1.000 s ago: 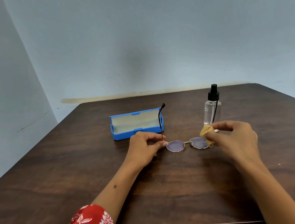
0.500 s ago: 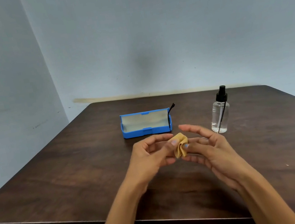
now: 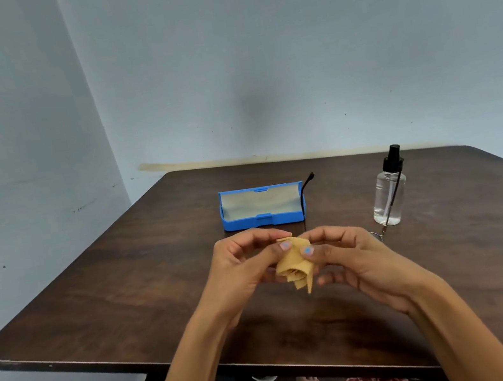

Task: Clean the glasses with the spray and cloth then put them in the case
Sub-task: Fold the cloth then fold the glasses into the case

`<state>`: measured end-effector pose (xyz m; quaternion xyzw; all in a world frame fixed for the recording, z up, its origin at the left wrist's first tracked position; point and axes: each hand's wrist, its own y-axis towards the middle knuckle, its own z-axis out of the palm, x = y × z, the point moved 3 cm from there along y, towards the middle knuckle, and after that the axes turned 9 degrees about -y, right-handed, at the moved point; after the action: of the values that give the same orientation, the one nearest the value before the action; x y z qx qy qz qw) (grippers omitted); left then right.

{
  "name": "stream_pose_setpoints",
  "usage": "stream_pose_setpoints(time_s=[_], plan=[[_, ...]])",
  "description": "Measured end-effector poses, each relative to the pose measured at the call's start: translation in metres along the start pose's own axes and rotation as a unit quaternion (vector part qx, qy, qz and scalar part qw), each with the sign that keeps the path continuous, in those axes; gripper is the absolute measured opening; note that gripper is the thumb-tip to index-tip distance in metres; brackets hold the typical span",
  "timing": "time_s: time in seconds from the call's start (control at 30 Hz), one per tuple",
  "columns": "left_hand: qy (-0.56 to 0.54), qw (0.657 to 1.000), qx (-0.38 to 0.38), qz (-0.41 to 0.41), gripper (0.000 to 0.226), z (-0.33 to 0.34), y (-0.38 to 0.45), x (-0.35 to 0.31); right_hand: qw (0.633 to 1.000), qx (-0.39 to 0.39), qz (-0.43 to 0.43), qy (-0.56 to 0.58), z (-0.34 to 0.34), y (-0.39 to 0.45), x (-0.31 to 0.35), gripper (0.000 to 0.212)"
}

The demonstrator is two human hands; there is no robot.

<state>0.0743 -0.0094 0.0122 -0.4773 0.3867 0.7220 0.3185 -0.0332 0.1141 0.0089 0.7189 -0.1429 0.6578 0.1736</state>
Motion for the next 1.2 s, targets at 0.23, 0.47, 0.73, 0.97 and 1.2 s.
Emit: stream_pose_setpoints(time_s=[0.23,0.47,0.73,0.97,1.2], plan=[[0.009,0.999,0.037,-0.008,0.018,-0.009,-0.002,-0.002,0.999,0.009,0.022,0.039,0.011,0.005,0.002,0.019],[0.023,0.999,0.017,0.041,0.017,-0.022,-0.005,-0.006,0.988,-0.063,0.004,-0.138,0.012,0.011,0.015,0.021],[0.074,0.992,-0.036,0.094,0.011,-0.034,-0.004,-0.006,0.957,-0.136,-0.097,-0.238,0.022,0.02,0.027,0.007],[0.122,0.992,0.03,-0.008,0.027,-0.055,-0.009,-0.011,0.987,-0.123,-0.009,-0.101,0.025,0.026,0.027,0.012],[0.152,0.979,0.012,-0.138,0.033,-0.099,-0.002,-0.027,0.984,-0.061,0.158,0.053,0.029,0.039,0.003,0.02]])
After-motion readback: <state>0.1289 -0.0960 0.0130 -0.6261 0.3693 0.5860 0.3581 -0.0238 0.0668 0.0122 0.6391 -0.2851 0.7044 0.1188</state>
